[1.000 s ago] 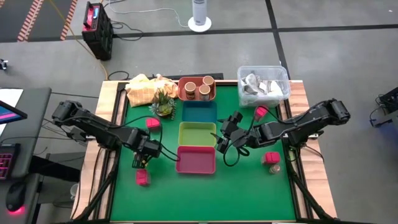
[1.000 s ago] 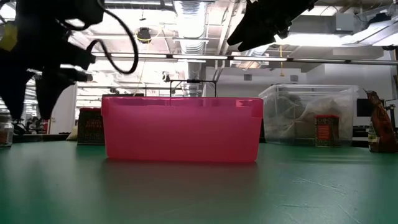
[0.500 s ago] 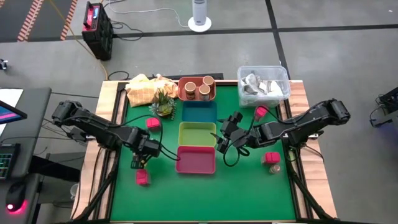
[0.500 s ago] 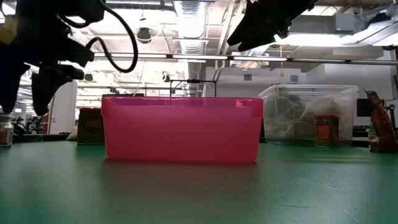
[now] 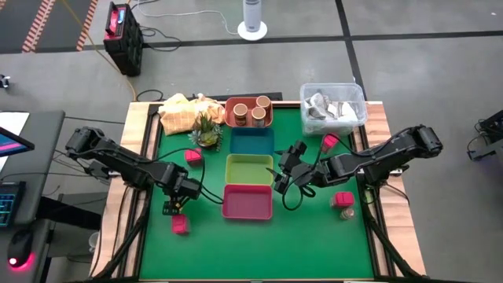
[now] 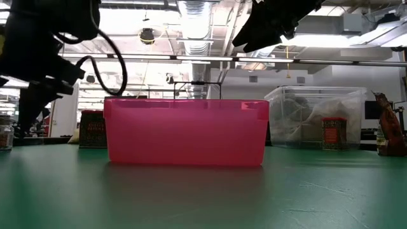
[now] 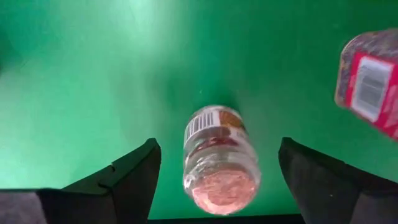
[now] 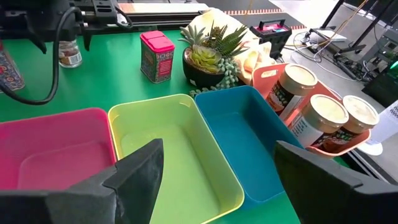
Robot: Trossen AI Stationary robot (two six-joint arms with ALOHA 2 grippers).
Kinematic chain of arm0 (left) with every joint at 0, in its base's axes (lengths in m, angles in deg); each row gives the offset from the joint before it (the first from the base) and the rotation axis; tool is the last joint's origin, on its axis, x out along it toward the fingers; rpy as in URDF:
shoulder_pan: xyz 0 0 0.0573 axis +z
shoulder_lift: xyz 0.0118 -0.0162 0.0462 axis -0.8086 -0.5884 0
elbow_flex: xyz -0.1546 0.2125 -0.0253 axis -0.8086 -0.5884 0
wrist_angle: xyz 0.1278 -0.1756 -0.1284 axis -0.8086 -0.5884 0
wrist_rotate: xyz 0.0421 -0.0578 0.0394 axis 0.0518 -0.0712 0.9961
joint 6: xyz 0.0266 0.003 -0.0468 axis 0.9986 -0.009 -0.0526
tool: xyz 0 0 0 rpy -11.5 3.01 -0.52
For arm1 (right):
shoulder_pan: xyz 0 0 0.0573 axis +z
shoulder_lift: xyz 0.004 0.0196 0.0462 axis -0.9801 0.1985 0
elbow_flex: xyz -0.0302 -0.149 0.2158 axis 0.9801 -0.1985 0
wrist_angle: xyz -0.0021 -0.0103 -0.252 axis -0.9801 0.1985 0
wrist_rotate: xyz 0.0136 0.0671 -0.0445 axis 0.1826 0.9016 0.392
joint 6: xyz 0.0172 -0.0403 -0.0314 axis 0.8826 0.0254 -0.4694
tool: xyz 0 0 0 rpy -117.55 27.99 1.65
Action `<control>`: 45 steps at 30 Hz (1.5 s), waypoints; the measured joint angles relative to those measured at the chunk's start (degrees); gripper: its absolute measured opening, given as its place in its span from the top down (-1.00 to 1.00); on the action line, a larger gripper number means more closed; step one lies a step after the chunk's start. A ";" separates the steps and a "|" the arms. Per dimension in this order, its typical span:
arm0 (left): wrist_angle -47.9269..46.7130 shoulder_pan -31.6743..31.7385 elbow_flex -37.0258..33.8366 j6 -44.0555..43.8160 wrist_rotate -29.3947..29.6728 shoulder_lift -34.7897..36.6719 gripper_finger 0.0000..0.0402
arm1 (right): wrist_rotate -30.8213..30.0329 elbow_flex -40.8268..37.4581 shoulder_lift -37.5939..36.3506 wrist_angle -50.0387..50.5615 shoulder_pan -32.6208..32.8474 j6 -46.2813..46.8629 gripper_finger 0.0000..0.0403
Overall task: Sort spices by type
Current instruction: Put the left brown spice bottle into the blue bin
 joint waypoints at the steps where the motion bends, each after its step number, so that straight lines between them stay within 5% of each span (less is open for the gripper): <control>1: -0.25 -0.03 -0.45 0.15 -0.01 0.00 -0.56 | 0.00 0.00 0.00 -0.02 0.00 0.00 -0.63; 10: 0.44 -0.07 -3.10 0.33 -0.09 0.00 -0.45 | 0.00 0.00 0.00 -0.02 0.00 0.03 -0.63; 20: 1.87 -0.07 -2.64 1.54 -0.07 0.00 0.08 | 0.00 0.00 0.00 -0.46 -0.01 0.14 -0.63; 24: 1.34 0.86 -0.20 3.49 0.35 0.00 0.10 | 0.02 0.00 0.00 -0.57 -0.35 0.15 -0.63; 36: -2.31 10.91 17.92 15.69 9.09 -0.73 0.09 | 0.72 0.00 0.02 -0.46 -0.84 0.45 -0.63; 45: 1.27 22.32 32.76 26.74 9.88 -14.31 0.09 | 0.81 -0.09 -1.57 7.27 -3.16 -1.38 -0.62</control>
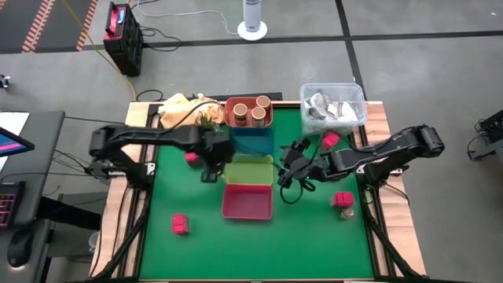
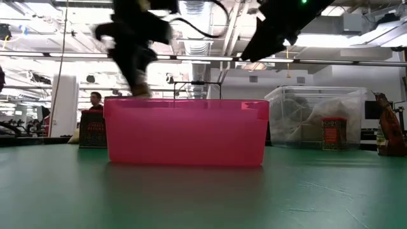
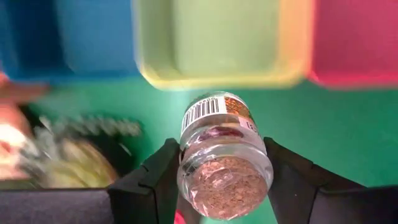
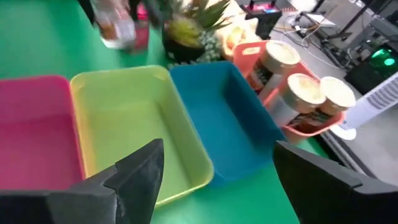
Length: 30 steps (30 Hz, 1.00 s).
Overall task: Sort spices by type
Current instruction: Put the left brown spice bottle into the blue bin
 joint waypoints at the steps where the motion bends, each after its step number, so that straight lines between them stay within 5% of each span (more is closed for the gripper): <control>1: 0.19 0.89 2.04 1.12 -0.14 -1.75 0.09 | -0.10 0.00 -0.87 0.63 -0.29 -0.14 -0.61; 17: 0.86 11.30 23.85 9.49 -5.03 -22.04 0.08 | -0.83 -21.56 -28.18 -8.67 -2.76 -0.63 -0.54; 30: 1.12 15.67 24.90 9.60 -6.52 -30.23 0.05 | -0.29 -23.65 -30.65 -11.14 -1.91 -1.02 -0.54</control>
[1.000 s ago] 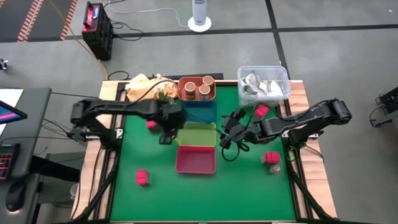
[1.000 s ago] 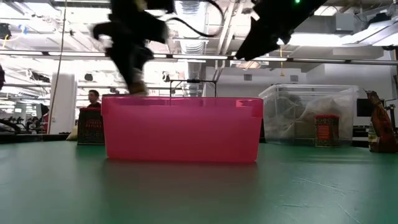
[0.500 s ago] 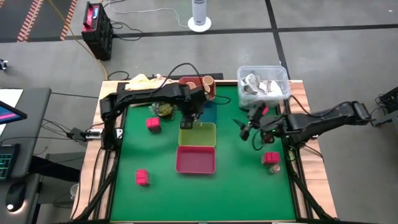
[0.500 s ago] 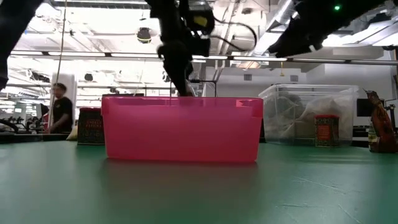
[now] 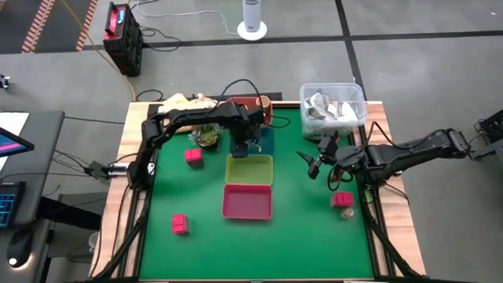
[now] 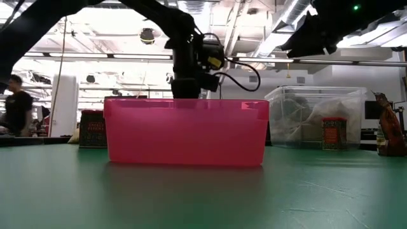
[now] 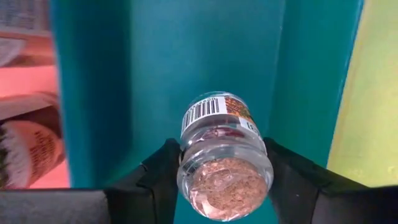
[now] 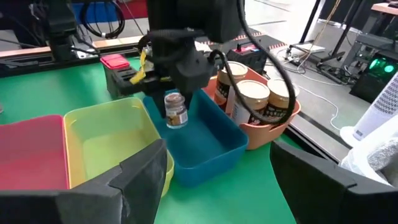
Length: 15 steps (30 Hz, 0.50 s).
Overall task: Sort spices by type
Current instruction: Put the left brown spice bottle into the blue bin, then put the brown spice bottle into the blue bin
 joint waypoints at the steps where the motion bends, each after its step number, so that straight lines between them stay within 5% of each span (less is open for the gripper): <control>1: -0.02 -0.06 0.00 -0.03 0.01 -0.25 0.03 | 0.03 0.00 0.00 -0.03 0.14 0.02 -0.54; 9: 0.15 -0.10 0.07 0.41 0.13 -0.23 -0.25 | 0.01 0.00 0.00 -0.26 1.89 -0.02 -0.54; 15: 0.36 -0.33 0.06 0.19 0.18 6.90 -0.29 | -0.30 0.00 0.00 0.79 2.36 0.81 -0.54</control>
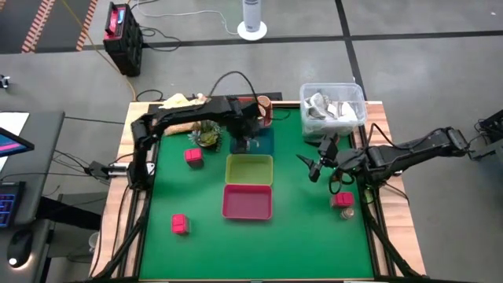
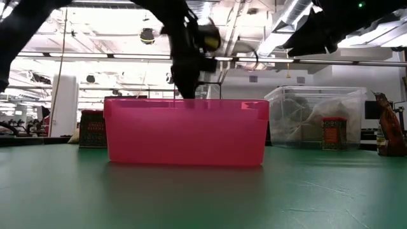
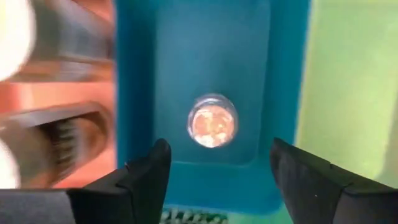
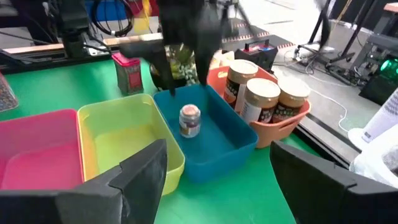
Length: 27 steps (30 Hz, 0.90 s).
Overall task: Sort spices by type
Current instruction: Put the brown spice bottle into the blue bin
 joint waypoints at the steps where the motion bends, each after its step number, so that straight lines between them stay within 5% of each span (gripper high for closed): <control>1: 0.24 -0.22 -0.50 -0.01 0.00 1.76 -0.28 | -0.13 0.00 0.00 0.49 0.19 0.42 -0.54; 11: 16.05 -8.48 -27.38 -5.48 -1.36 29.24 -0.18 | -1.00 1.82 0.78 4.60 0.96 5.25 -0.54; 17: 26.60 -16.43 -41.95 -11.34 0.62 42.48 -0.18 | 1.22 13.10 9.78 23.11 2.74 16.05 -0.54; 23: 29.91 -21.86 -46.55 -13.28 7.38 48.40 -0.18 | 13.42 28.73 23.79 51.30 6.07 29.11 -0.54; 27: 28.95 -24.04 -46.55 -15.50 8.05 49.13 -0.18 | 23.47 34.78 29.51 60.56 10.20 40.54 -0.54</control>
